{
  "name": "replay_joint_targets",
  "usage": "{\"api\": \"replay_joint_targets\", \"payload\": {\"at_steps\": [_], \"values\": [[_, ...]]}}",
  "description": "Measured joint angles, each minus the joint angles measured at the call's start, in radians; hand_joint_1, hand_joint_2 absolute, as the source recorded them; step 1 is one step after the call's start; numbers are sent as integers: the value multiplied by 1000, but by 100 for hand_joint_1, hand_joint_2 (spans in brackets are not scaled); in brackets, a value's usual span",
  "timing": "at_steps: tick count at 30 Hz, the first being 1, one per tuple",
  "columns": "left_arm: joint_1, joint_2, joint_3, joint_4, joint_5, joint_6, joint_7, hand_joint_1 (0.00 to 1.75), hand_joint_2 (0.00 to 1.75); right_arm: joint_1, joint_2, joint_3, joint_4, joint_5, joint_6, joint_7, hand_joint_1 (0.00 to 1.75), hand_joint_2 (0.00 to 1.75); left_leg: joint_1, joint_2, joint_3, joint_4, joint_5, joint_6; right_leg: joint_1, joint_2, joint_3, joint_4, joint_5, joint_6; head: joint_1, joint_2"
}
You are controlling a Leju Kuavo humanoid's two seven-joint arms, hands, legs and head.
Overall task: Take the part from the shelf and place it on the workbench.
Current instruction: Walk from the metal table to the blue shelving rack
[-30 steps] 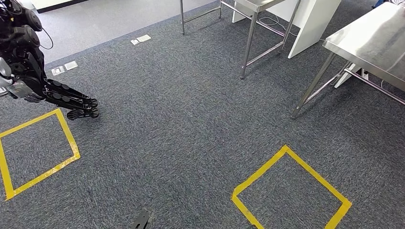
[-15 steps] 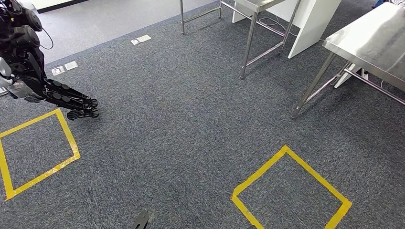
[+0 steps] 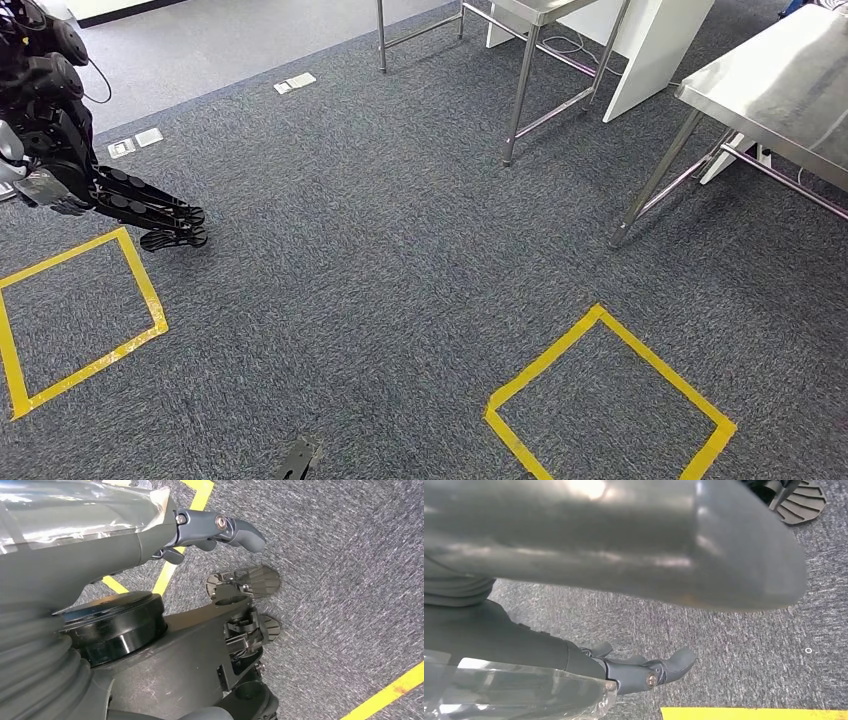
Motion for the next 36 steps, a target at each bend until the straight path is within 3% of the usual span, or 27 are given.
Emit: {"api": "replay_joint_targets", "payload": {"at_steps": [13, 26, 36], "values": [[4, -1, 10, 1, 7, 0, -8, 0, 175, 0, 0, -5, 0, -10, -6, -10, 0, 0, 0, 0, -5, 6, 0, 0, 0, 0, -2, 6, 0, 0, 0, 0], [4, -1, 15, 1, -8, -1, 0, 0, 175, 0, 0, -5, 0, 7, -3, -3, 0, 0, 0, 0, -49, 47, -3, -1, 0, 0, -55, 52, -5, -3, 0, 0], [4, 0, 15, 1, -10, -3, 4, 0, 175, 0, 0, -5, 0, 18, 2, 2, 0, 0, 0, 0, -54, 56, -4, -2, 0, 0, -58, 62, -6, -2, 0, 0]]}}
